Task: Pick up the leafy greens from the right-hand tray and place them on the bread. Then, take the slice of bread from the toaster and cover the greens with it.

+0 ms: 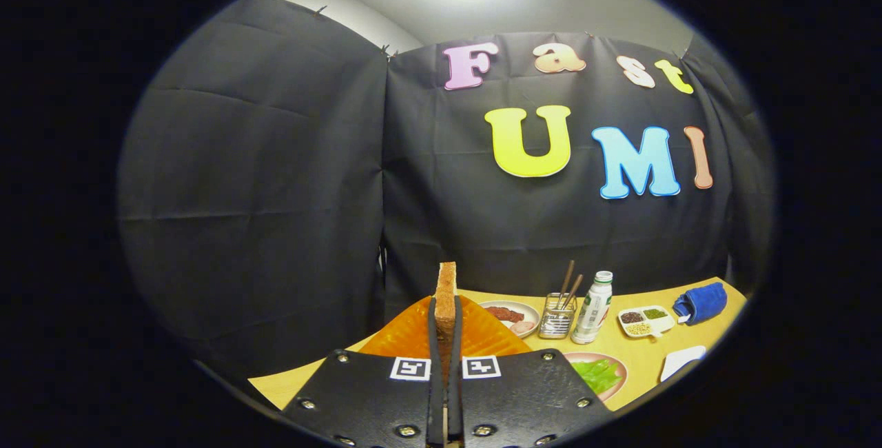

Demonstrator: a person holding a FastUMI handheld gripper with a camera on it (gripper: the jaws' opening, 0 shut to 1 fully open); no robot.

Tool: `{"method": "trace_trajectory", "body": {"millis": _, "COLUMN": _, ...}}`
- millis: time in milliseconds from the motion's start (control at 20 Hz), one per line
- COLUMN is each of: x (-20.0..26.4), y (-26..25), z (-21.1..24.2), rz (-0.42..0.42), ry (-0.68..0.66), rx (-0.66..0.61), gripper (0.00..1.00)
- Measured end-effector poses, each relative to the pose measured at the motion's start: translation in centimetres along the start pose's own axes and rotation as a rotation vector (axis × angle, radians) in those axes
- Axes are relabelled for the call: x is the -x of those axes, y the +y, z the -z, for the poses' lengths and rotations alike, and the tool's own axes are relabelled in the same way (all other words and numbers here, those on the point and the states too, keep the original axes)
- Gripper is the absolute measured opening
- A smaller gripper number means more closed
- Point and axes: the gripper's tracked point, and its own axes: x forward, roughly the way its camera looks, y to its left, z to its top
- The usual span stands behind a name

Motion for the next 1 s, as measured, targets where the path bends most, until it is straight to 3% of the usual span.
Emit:
{"method": "trace_trajectory", "body": {"millis": 200, "x": 1.3, "y": -2.8, "z": -0.2, "rz": 0.019, "ry": 0.001, "rx": 0.005, "gripper": 0.03}}
{"method": "trace_trajectory", "body": {"millis": 700, "x": 3.4, "y": -14.0, "z": 3.9, "rz": 0.160, "ry": 0.066, "rx": 0.021, "gripper": 0.03}}
{"method": "trace_trajectory", "body": {"millis": 1000, "x": 3.4, "y": -17.7, "z": 6.9, "rz": 0.200, "ry": 0.112, "rx": 0.009, "gripper": 0.02}}
